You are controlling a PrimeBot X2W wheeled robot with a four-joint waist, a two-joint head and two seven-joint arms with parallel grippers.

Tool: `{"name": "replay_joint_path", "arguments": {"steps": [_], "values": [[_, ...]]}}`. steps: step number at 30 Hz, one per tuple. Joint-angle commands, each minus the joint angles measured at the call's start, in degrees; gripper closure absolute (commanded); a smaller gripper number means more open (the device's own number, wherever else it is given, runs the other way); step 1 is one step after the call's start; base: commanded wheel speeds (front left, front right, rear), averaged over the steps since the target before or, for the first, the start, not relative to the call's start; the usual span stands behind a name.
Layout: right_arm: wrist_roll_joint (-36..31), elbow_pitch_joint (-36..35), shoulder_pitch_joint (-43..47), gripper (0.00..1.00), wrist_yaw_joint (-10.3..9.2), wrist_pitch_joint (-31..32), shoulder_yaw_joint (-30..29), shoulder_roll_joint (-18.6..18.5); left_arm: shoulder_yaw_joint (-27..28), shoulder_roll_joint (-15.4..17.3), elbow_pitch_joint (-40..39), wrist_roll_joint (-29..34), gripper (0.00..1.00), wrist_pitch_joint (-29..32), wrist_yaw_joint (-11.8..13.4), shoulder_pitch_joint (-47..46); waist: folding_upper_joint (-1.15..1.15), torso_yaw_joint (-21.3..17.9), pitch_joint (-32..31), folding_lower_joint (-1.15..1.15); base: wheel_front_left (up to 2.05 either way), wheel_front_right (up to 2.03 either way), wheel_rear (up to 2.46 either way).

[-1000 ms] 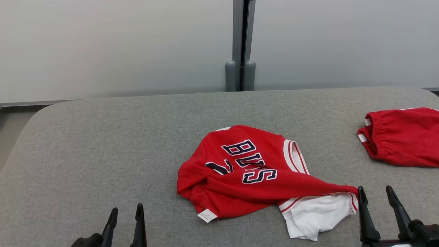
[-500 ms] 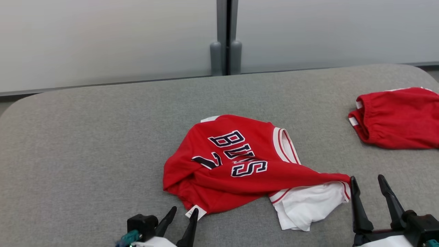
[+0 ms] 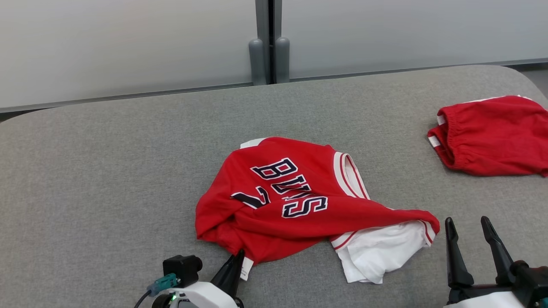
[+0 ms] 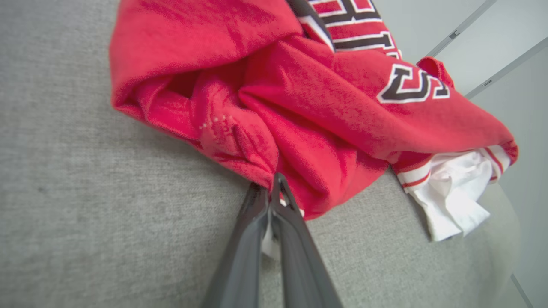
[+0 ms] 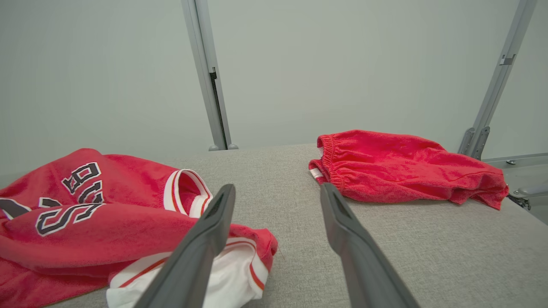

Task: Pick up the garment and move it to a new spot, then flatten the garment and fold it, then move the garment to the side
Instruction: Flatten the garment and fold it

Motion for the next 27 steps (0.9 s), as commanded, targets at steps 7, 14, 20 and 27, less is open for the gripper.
{"name": "replay_joint_path", "arguments": {"steps": [7, 14, 20, 27], "values": [[-0.6, -0.4, 1.7, 0.00, 0.01, 0.0, -1.1, -0.3, -1.6, 2.4, -10.8, 1.9, 1.00, 1.0, 4.0, 5.9, 0.00, 4.6, -1.6, 0.00, 0.00, 0.00, 0.00], [-0.6, -0.6, 1.8, 0.00, 0.01, 0.0, -1.0, -0.3, -2.1, 7.5, -28.0, 2.1, 1.00, 7.6, 12.1, 17.8, 0.00, 8.8, -2.0, 0.00, 0.00, 0.00, 0.00], [-0.8, 0.3, 1.9, 0.00, 0.01, 0.0, 0.5, -0.3, -3.8, 8.4, -27.1, 0.9, 0.00, 12.1, 14.0, 22.3, 0.00, 10.0, -2.6, 0.00, 0.00, 0.00, 0.00], [-0.7, 0.1, 2.0, 0.00, 0.01, 0.0, -0.1, -0.3, 0.1, 12.1, -34.6, -1.7, 0.00, 14.4, 15.5, 23.8, 0.00, 8.8, -2.4, 0.00, 0.00, 0.00, 0.00]]}}
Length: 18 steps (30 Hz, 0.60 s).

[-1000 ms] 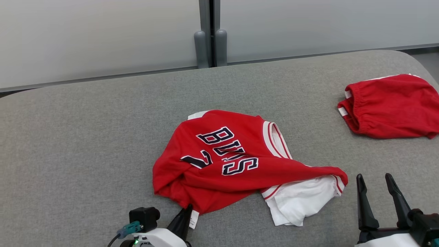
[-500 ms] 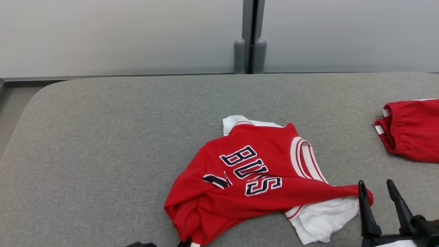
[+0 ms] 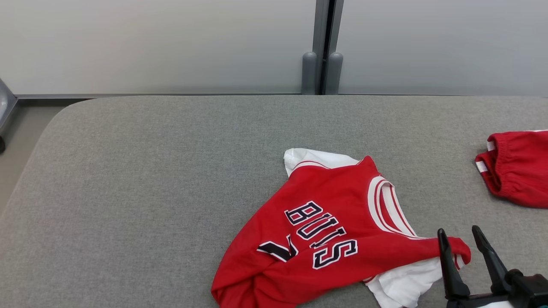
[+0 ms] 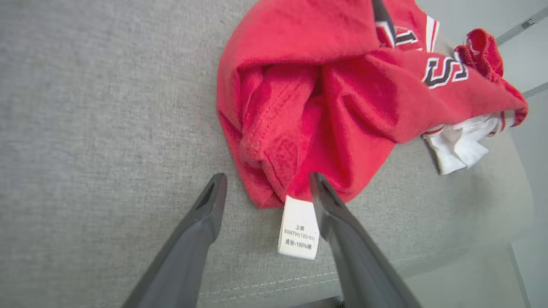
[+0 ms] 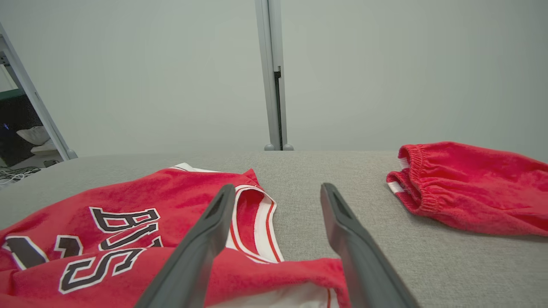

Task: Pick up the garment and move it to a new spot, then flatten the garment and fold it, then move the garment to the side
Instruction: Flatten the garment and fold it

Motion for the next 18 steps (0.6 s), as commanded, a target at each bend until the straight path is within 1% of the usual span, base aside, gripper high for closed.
{"name": "replay_joint_path", "arguments": {"steps": [1, 3, 5, 6, 7, 11, 12, 13, 14, 15, 18], "values": [[0.1, -0.2, 0.4, 0.00, 0.01, 0.0, -0.2, -0.3, 1.5, 1.3, -1.7, -0.4, 0.00, 0.0, 0.1, -0.8, 0.00, -0.1, 0.1, 0.00, 0.00, 0.00, 0.00], [0.3, -0.1, 0.6, 0.00, 0.01, 0.0, 0.0, -0.3, 2.6, 2.4, -5.3, -0.7, 0.00, 1.0, 0.0, -2.1, 0.00, -0.2, 0.2, 0.00, 0.00, 0.00, 0.00], [0.5, 0.1, 0.4, 0.00, 0.01, 0.0, 0.5, -0.3, 3.3, 3.1, -6.9, -1.5, 0.00, 2.5, -0.5, -3.7, 0.00, -0.4, 0.4, 0.00, 0.00, 0.00, 0.00], [0.5, 0.2, 0.1, 0.00, 0.01, 0.0, 0.8, -0.3, 3.4, 4.0, -6.7, -1.4, 0.00, 3.3, -0.6, -4.9, 0.00, -0.7, 0.6, 0.00, 0.00, 0.00, 0.00], [0.5, 0.3, -0.3, 0.00, 0.01, 0.0, 1.0, -0.3, 3.4, 4.1, -5.9, -1.5, 0.00, 4.1, -0.9, -6.1, 0.00, -1.0, 0.7, 0.00, 0.00, 0.00, 0.00], [1.1, 0.6, -1.6, 0.00, 0.01, 0.0, 2.1, -0.3, 2.3, 2.8, 0.6, -3.1, 0.00, 6.8, -2.6, -10.3, 0.00, -3.0, 1.3, 0.00, 0.00, 0.00, 0.00], [1.1, 0.6, -1.8, 0.00, 0.01, 0.0, 2.1, -0.3, 2.4, 2.7, 2.7, -3.0, 0.18, 6.9, -3.0, -11.5, 0.00, -3.5, 1.4, 0.00, 0.00, 0.00, 0.00], [1.0, 0.6, -1.9, 0.00, 0.01, 0.0, 2.0, -0.3, 2.2, 2.5, 4.7, -2.8, 0.73, 6.9, -3.4, -12.6, 0.00, -4.0, 1.5, 0.00, 0.00, 0.00, 0.00], [1.1, 0.6, -2.0, 0.00, 0.01, 0.0, 1.9, -0.3, 2.3, 1.8, 6.7, -3.5, 1.00, 6.8, -4.1, -13.5, 0.00, -4.5, 1.7, 0.00, 0.00, 0.00, 0.00], [1.2, 0.5, -2.1, 0.00, 0.01, 0.0, 1.8, -0.3, 2.5, 1.3, 8.3, -3.9, 1.00, 6.2, -4.8, -14.5, 0.00, -5.1, 2.0, 0.00, 0.00, 0.00, 0.00], [1.2, 0.5, -2.3, 0.00, 0.01, 0.0, 1.5, -0.3, 4.3, 1.0, 11.6, -3.8, 1.00, 3.8, -5.6, -17.8, 0.00, -6.5, 2.5, 0.00, 0.00, 0.00, 0.00]]}}
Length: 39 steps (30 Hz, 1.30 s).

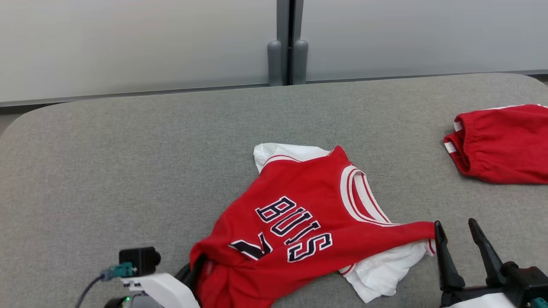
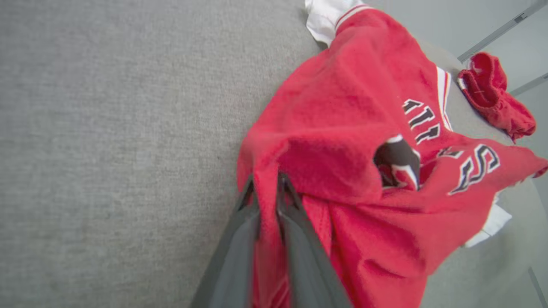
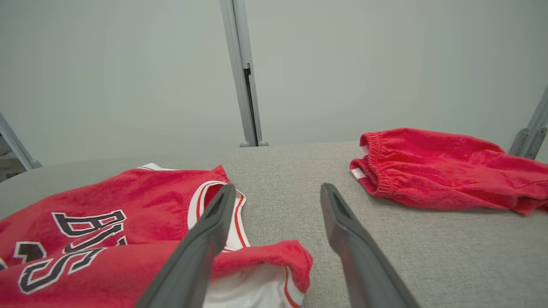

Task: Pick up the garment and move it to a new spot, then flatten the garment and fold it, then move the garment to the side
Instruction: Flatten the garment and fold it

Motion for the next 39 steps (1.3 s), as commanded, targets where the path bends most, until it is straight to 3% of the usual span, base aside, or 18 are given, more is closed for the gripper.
{"name": "replay_joint_path", "arguments": {"steps": [1, 7, 14, 15, 16, 17, 23, 28, 31, 39], "values": [[0.1, -0.1, -0.4, 0.00, 0.01, 0.0, -0.3, -0.3, 1.7, -0.1, 1.2, -0.3, 1.00, -1.8, -0.9, -3.3, 0.00, -1.4, 0.8, 0.00, 0.00, 0.00, 0.00], [-0.3, -0.2, -0.5, 0.00, 0.01, 0.0, -0.5, -0.3, 5.9, 0.5, 3.1, -2.4, 1.00, -3.4, -1.9, -9.4, 0.00, -2.6, 1.7, 0.00, 0.00, 0.00, 0.00], [-1.0, -0.3, -1.9, 0.00, 0.01, 0.0, -0.3, -0.3, 9.0, 0.4, 11.9, 3.0, 1.00, -11.5, 2.0, -20.5, 0.00, -3.4, 3.3, 0.00, 0.00, 0.00, 0.00], [-1.0, -0.3, -2.2, 0.00, 0.01, 0.0, -0.2, -0.3, 8.9, -0.3, 14.5, 3.1, 0.69, -12.2, 2.2, -21.4, 0.00, -3.5, 3.3, 0.00, 0.00, 0.00, 0.00], [-1.1, -0.2, -2.3, 0.00, 0.01, 0.0, 0.0, -0.3, 8.5, -0.9, 17.6, 3.1, 0.26, -12.2, 2.3, -21.9, 0.00, -3.7, 3.3, 0.00, 0.00, 0.00, 0.00], [-1.3, -0.1, -2.4, 0.00, 0.01, 0.0, 0.3, -0.3, 7.9, -0.8, 20.3, 3.8, 0.00, -12.3, 1.8, -22.7, 0.00, -4.0, 3.4, 0.00, 0.00, 0.00, 0.00], [-0.7, 0.2, -1.3, 0.00, 0.01, 0.0, 0.1, -0.3, 8.4, -0.7, 29.3, 3.9, 0.00, -17.5, -0.2, -21.8, 0.00, -4.8, 2.8, 0.00, 0.00, 0.00, 0.00], [-0.7, 0.0, 0.0, 0.00, 0.01, 0.0, -0.6, -0.3, 9.4, 0.6, 27.6, 2.2, 0.00, -19.8, -3.3, -17.5, 0.00, -4.1, 2.1, 0.00, 0.00, 0.00, 0.00], [-0.7, 0.0, 0.0, 0.00, 0.01, 0.0, -0.5, -0.3, 7.6, 1.4, 25.1, 1.2, 0.00, -16.6, -6.3, -13.9, 0.00, -3.4, 1.8, 0.00, 0.00, 0.00, 0.00], [-1.1, -0.1, -0.9, 0.00, 0.01, 0.0, 0.1, -0.3, 5.7, 2.6, 22.2, -0.4, 0.00, -10.1, -7.4, -9.6, 0.00, -2.8, 1.5, 0.00, 0.00, 0.00, 0.00]]}}
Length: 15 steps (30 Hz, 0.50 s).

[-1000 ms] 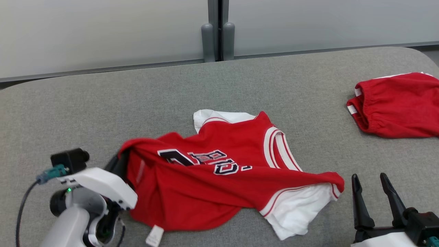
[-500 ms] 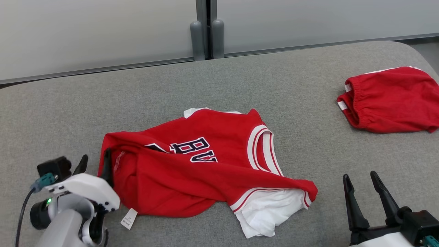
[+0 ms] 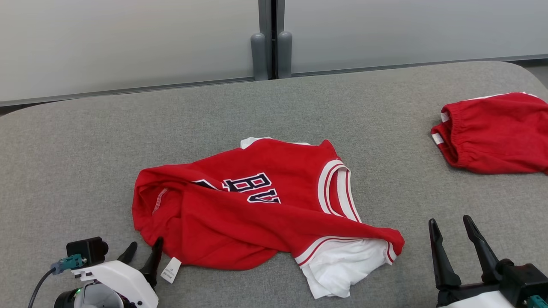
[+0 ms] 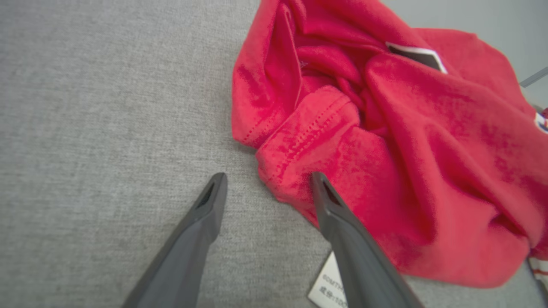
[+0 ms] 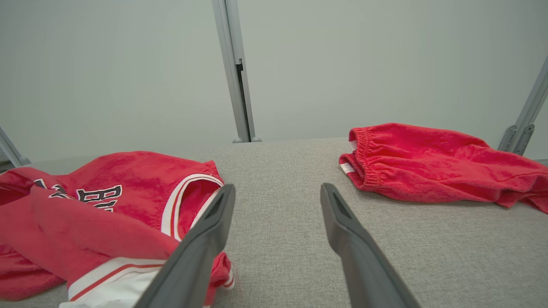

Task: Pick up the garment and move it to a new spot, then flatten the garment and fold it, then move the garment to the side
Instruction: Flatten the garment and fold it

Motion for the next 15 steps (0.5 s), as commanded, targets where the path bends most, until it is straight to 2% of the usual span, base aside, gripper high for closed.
{"name": "replay_joint_path", "arguments": {"steps": [1, 6, 7, 8, 9, 10, 11, 15], "values": [[-0.6, -0.1, -0.3, 0.00, 0.01, 0.0, 0.0, -0.3, 0.0, 0.3, -0.4, -0.3, 0.00, 0.4, -0.3, 0.7, 0.00, 0.0, 0.1, 0.00, 0.00, 0.00, 0.00], [-0.4, 0.3, -0.2, 0.00, 0.01, 0.0, 0.2, -0.3, -0.5, -0.4, -0.8, -0.9, 0.02, 0.9, -0.7, 0.4, 0.00, -0.4, 0.1, 0.00, 0.00, 0.00, 0.00], [-0.4, 0.3, -0.2, 0.00, 0.01, 0.0, 0.2, -0.3, -0.6, -0.6, -0.7, -1.0, 0.12, 0.9, -0.8, 0.3, 0.00, -0.5, 0.1, 0.00, 0.00, 0.00, 0.00], [-0.3, 0.3, -0.2, 0.00, 0.01, 0.0, 0.2, -0.3, -0.7, -0.8, -0.7, -1.1, 0.48, 0.9, -1.0, 0.2, 0.00, -0.6, 0.1, 0.00, 0.00, 0.00, 0.00], [-0.3, 0.3, -0.2, 0.00, 0.01, 0.0, 0.2, -0.3, -0.7, -0.8, -0.7, -1.1, 0.48, 0.9, -1.0, 0.2, 0.00, -0.6, 0.1, 0.00, 0.00, 0.00, 0.00], [-0.2, 0.4, -0.2, 0.00, 0.01, 0.0, 0.2, -0.3, -1.0, -0.8, -0.5, -1.3, 0.69, 1.2, -1.2, 0.1, 0.00, -0.7, 0.0, 0.00, 0.00, 0.00, 0.00], [-0.2, 0.4, -0.2, 0.00, 0.01, 0.0, 0.1, -0.3, -1.2, -0.8, -0.5, -1.3, 1.00, 1.3, -1.5, 0.0, 0.00, -0.8, 0.0, 0.00, 0.00, 0.00, 0.00], [-0.1, 0.3, 0.4, 0.00, 0.01, 0.0, -0.3, -0.3, -1.6, -0.7, -0.9, -1.6, 1.00, 1.6, -2.1, 0.4, 0.00, -0.7, -0.4, 0.00, 0.00, 0.00, 0.00]]}}
